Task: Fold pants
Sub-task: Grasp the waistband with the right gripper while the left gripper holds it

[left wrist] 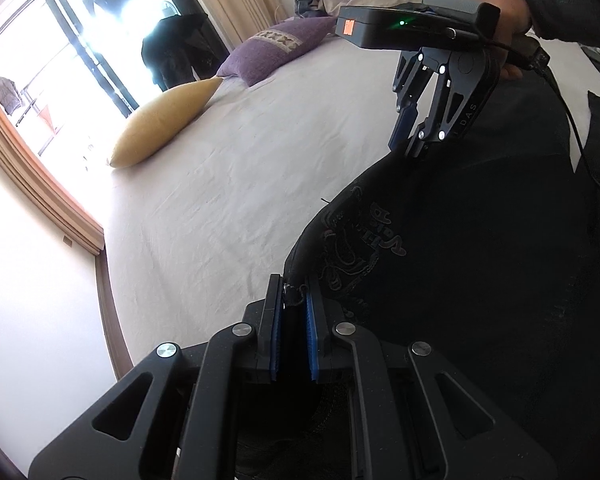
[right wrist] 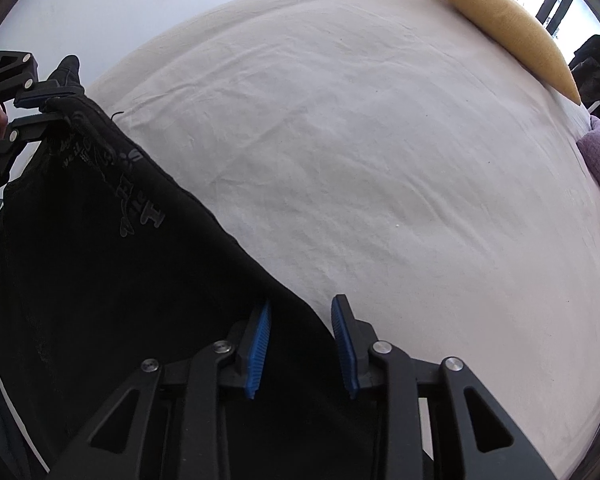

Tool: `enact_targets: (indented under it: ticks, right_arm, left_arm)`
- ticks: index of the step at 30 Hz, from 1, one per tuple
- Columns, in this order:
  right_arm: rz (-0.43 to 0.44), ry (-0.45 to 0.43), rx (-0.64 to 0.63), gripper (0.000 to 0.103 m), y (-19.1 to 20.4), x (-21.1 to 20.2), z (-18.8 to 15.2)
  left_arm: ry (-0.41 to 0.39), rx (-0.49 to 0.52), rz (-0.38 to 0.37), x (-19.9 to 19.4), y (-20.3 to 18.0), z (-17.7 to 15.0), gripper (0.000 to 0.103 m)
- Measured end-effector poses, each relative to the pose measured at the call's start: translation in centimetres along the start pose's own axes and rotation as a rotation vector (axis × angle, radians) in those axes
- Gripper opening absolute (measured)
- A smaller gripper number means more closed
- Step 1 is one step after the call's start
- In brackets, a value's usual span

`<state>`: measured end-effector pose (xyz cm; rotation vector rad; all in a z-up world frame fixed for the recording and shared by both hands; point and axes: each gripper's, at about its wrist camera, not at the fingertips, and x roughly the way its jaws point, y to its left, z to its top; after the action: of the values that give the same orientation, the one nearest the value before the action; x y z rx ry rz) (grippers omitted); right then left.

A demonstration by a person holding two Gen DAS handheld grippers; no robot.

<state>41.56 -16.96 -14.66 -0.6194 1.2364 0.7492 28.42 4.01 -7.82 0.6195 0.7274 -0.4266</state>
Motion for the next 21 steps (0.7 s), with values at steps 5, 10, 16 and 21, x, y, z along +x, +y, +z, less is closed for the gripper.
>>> enact_targets:
  ticks: [5, 10, 16, 21]
  right_arm:
    - [-0.019, -0.020, -0.037, 0.010, 0.9, -0.6, -0.2]
    - [-0.082, -0.074, -0.036, 0.005, 2.4, -2.3, -0.6]
    - [-0.152, -0.119, -0.027, 0.004, 5.1, -3.3, -0.7]
    - [-0.109, -0.151, -0.025, 0.004, 6.9, -4.3, -2.1]
  left_arm:
    - [-0.028, -0.009, -0.002, -0.5, 0.2, -0.2, 0.009]
    - [-0.019, -0.026, 0.003, -0.8, 0.2, -0.4, 0.009]
    - [-0.043, -0.040, -0.004, -2.5, -0.3, -0.4, 0.009]
    - [-0.063, -0.037, -0.028, -5.1, -1.4, -1.0, 0.009]
